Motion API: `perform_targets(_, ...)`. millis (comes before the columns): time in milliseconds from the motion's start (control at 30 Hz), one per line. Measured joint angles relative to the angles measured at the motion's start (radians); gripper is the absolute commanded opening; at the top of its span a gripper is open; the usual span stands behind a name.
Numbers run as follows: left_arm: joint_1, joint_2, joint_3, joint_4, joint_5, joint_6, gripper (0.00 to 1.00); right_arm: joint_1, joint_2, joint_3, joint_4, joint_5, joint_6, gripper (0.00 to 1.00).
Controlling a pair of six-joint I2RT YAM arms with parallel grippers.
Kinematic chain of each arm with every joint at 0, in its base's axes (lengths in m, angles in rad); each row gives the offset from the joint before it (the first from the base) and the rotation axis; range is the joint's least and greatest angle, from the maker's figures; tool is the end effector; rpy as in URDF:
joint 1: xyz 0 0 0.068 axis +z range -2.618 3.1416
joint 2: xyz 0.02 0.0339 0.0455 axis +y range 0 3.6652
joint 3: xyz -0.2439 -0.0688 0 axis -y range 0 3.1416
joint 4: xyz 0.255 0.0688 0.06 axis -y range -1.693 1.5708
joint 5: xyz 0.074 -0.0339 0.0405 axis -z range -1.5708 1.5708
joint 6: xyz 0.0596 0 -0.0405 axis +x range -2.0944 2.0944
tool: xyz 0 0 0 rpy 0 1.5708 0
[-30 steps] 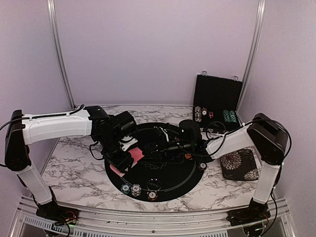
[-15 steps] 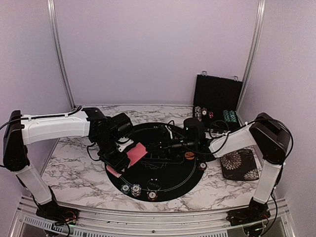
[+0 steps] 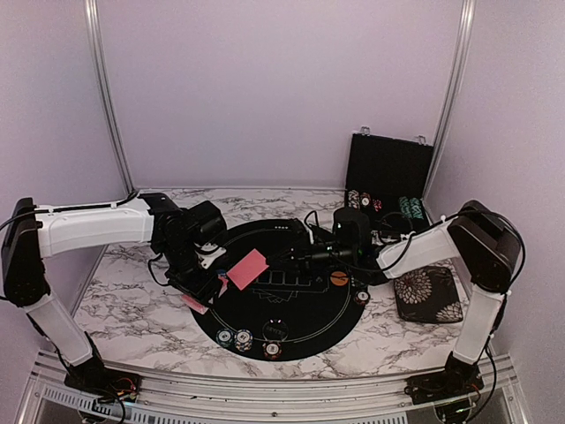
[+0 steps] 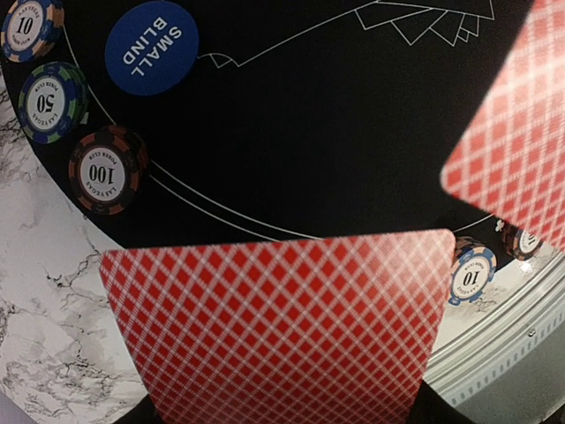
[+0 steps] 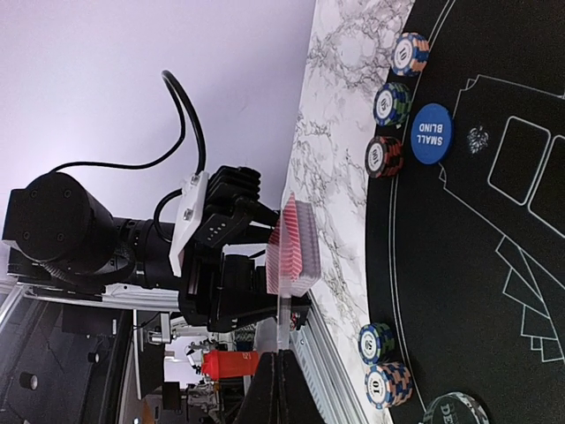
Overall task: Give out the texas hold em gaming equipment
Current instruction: Pick up the poker card from the face-down deck piles, then distribute the poker card in the small blind area.
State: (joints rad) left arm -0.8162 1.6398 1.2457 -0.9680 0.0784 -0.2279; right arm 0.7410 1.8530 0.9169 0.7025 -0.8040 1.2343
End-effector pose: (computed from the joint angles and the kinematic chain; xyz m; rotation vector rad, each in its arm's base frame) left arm 0.2178 -0.2385 0.1838 0.8783 2.8569 -0.2577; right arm 0.2659 0.3014 0.1513 -0.1785 2.3020 1.9557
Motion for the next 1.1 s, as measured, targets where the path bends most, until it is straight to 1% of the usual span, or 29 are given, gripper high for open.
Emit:
perform_targets(333, 0.060, -0.024, -0.029, 0.014, 0.000, 0.000, 0.60, -0.027, 0.002, 0.005, -0.010, -0.008, -0.006, 0.00)
perform_targets(533, 0.081, -0.043, -0.055, 0.018, 0.004, 0.000, 0.60, -0.040, 0.066, 0.079, -0.034, -0.009, -0.029, 0.00)
perform_targets(800, 0.085, -0.071, -0.072, 0.021, 0.013, 0.000, 0.60, -0.054, 0.195, 0.232, -0.125, 0.013, -0.087, 0.00)
perform_targets(1100, 0.085, -0.093, -0.085, 0.021, 0.019, 0.000, 0.60, -0.068, 0.375, 0.480, -0.227, 0.066, -0.144, 0.00)
